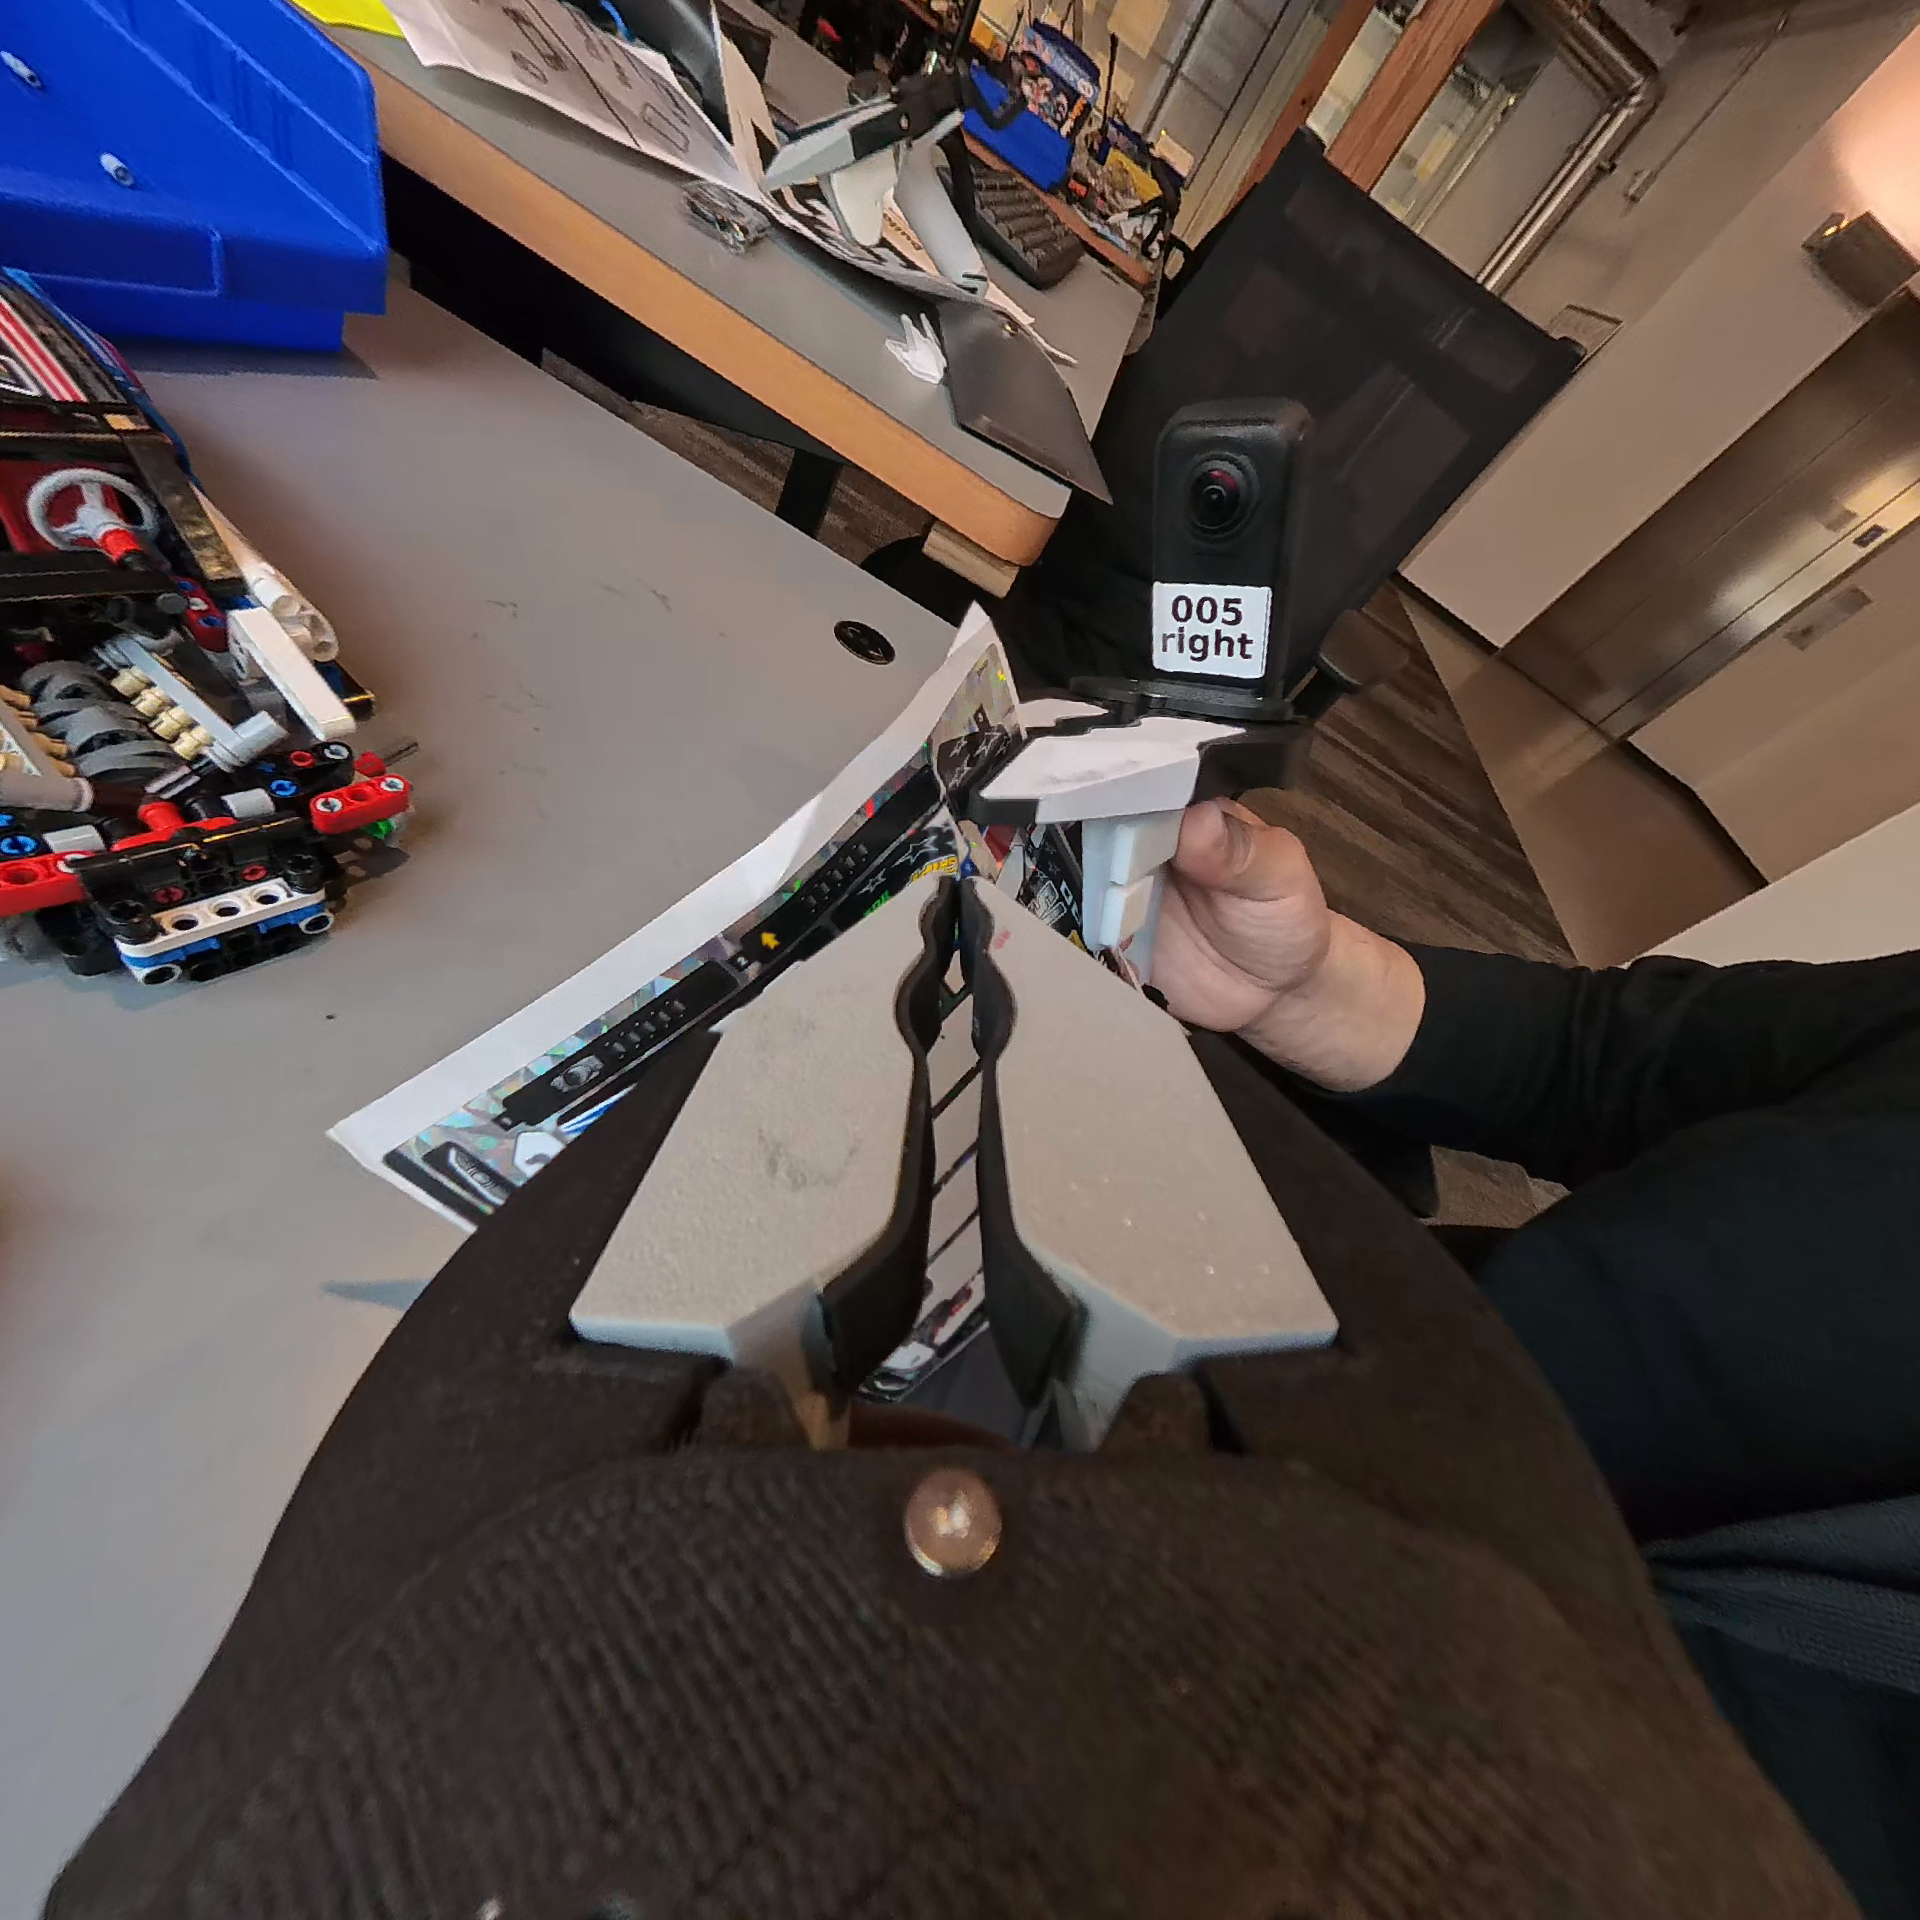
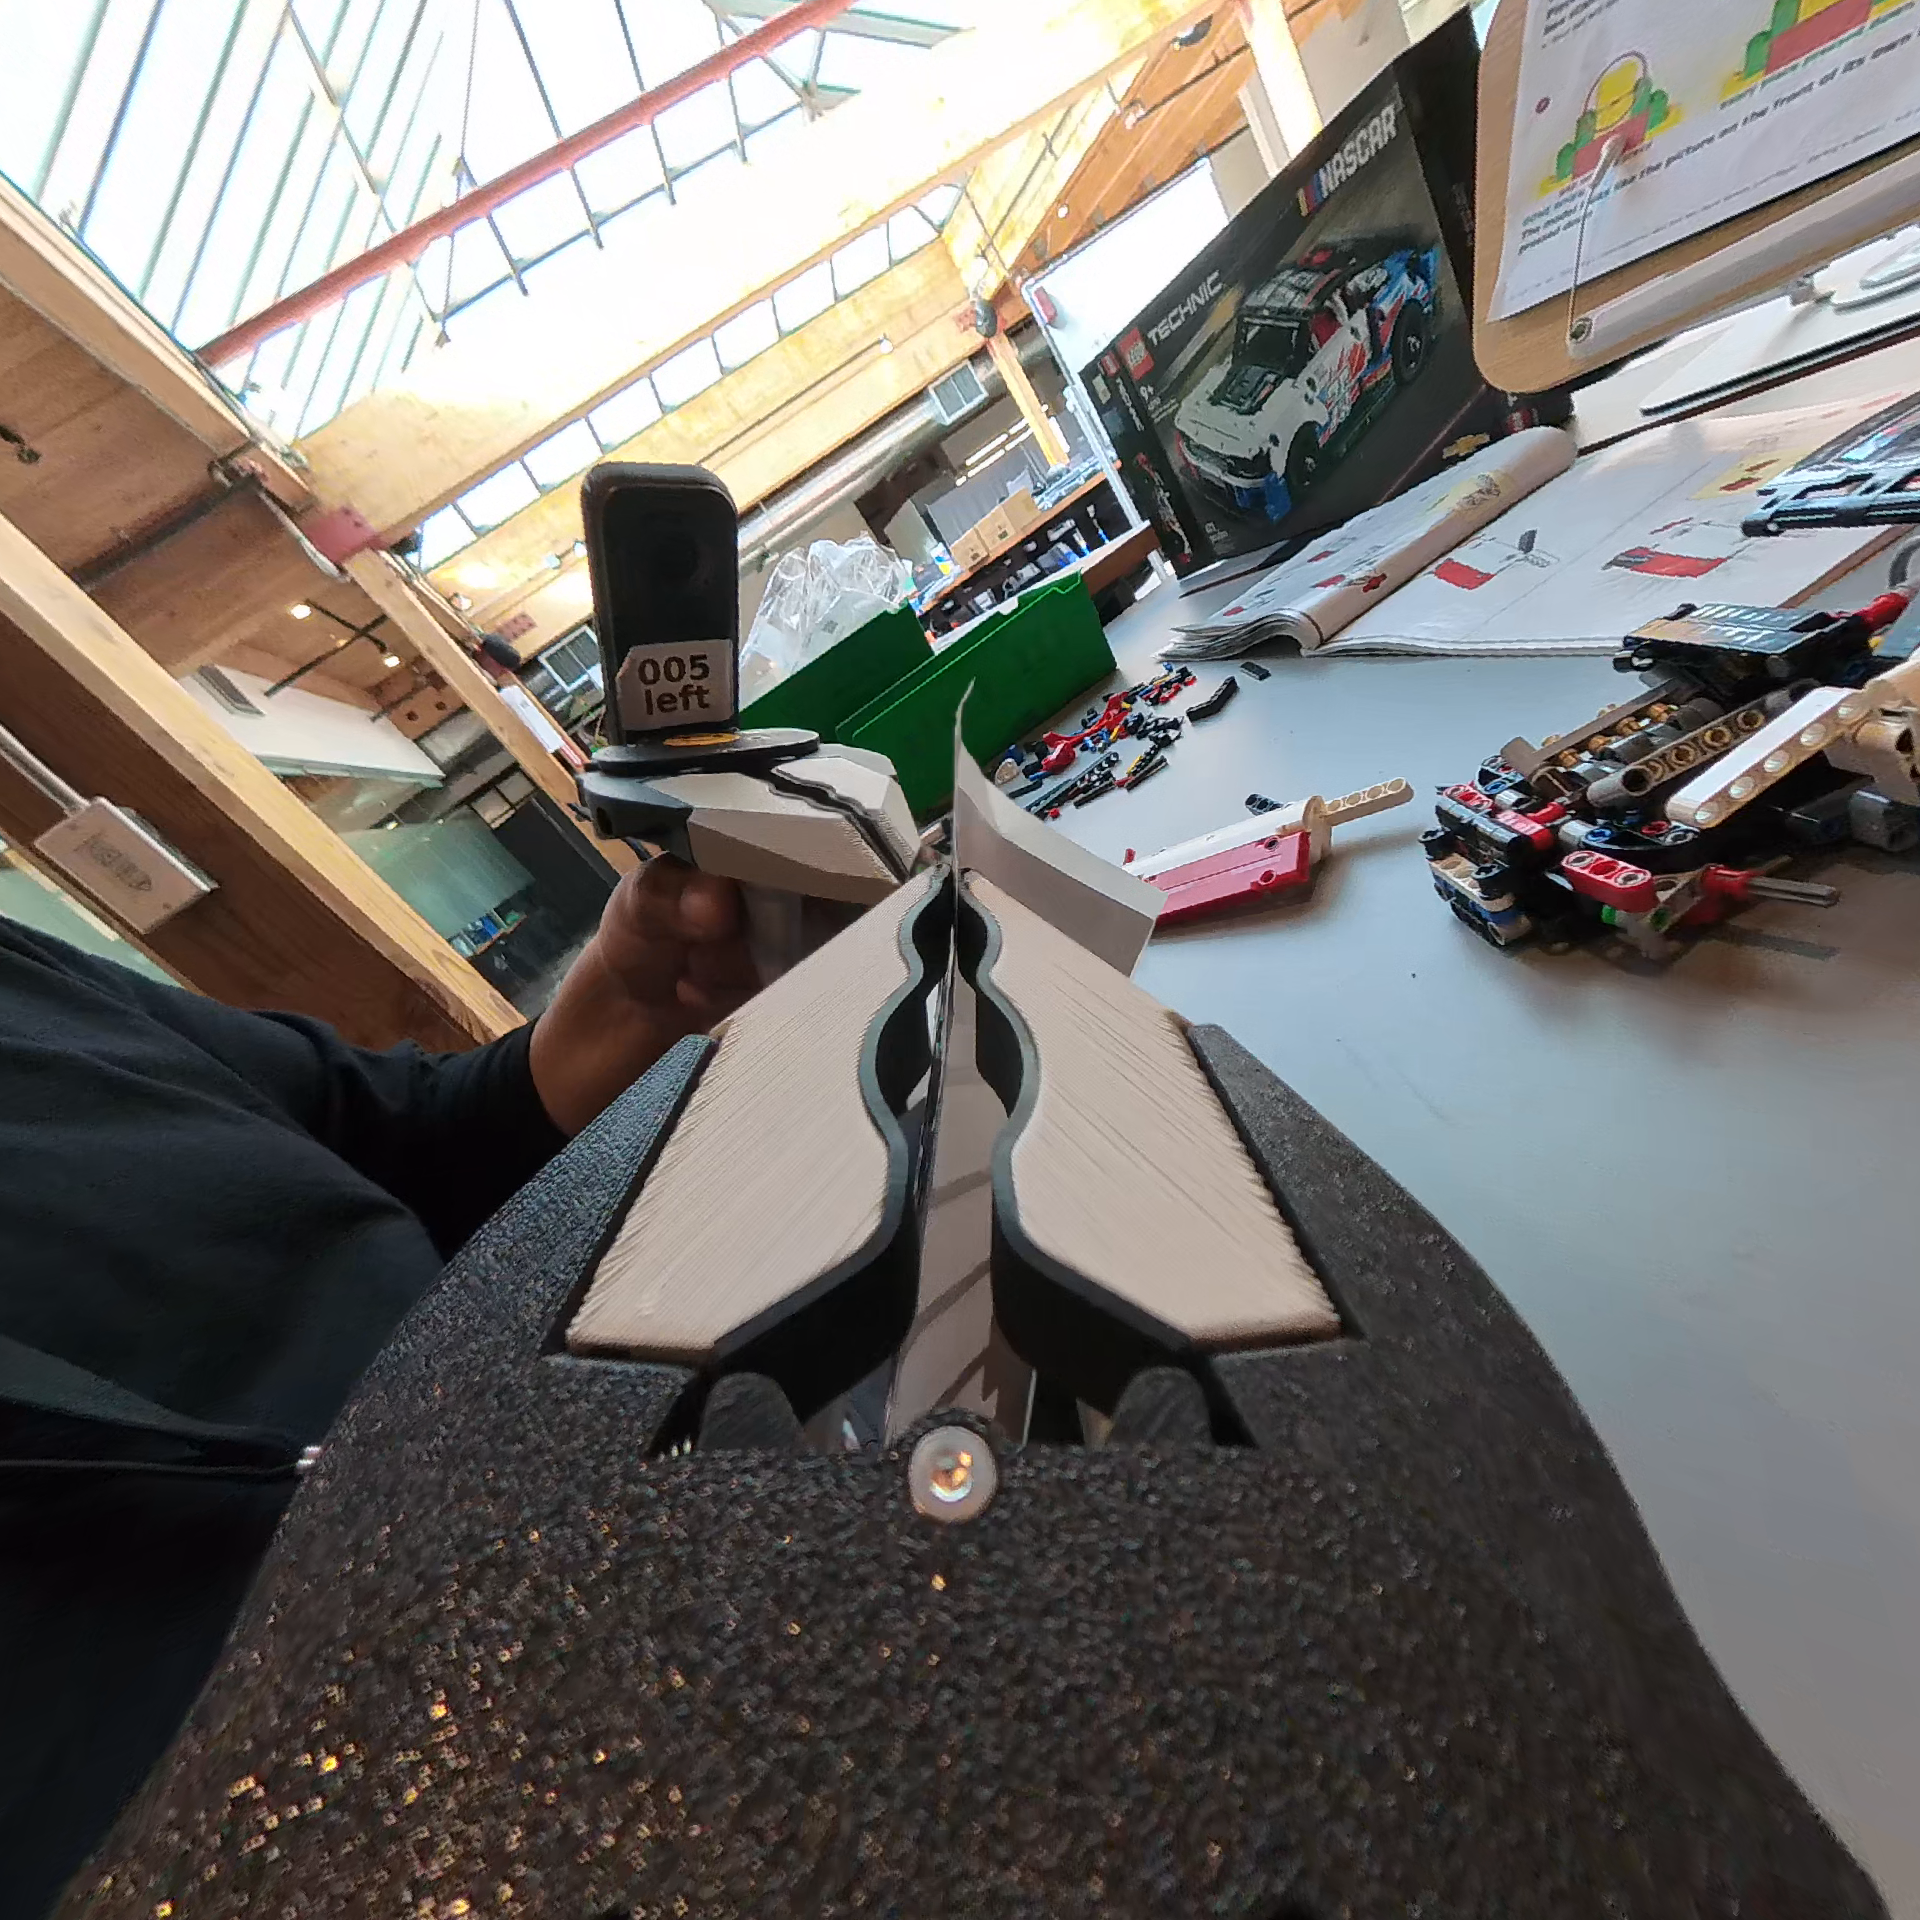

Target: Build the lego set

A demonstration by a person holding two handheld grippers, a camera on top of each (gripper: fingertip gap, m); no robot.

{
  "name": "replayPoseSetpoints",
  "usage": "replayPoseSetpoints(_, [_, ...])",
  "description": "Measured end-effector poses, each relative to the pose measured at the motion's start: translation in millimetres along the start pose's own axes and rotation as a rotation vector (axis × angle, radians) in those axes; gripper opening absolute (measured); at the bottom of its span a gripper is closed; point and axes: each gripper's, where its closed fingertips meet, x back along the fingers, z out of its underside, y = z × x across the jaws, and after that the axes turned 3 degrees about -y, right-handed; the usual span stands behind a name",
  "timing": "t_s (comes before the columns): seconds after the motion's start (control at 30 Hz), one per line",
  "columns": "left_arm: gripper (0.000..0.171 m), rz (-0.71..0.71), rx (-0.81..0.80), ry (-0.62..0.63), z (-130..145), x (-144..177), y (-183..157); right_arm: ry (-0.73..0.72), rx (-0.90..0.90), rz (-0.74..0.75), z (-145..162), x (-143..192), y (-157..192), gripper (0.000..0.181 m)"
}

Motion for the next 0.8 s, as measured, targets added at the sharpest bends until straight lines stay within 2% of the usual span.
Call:
replayPoseSetpoints(0.57, [0.0, -0.026, 0.027, -0.018, -2.5, 10.8, 13.5, -0.03, -0.087, 0.075, -1.5, 9.8, -28.8, 0.0])
replayPoseSetpoints(0.67, [0.0, -0.06, -0.025, 0.037, 7.2, 3.8, 15.2, -0.032, -0.09, 0.067, -1.8, 8.4, -26.5, 0.0])
replayPoseSetpoints(0.8, [0.0, -0.198, -0.197, 0.089, 10.7, -8.0, 21.3, -0.033, -0.096, 0.058, -0.5, 5.3, -22.5, 0.0])
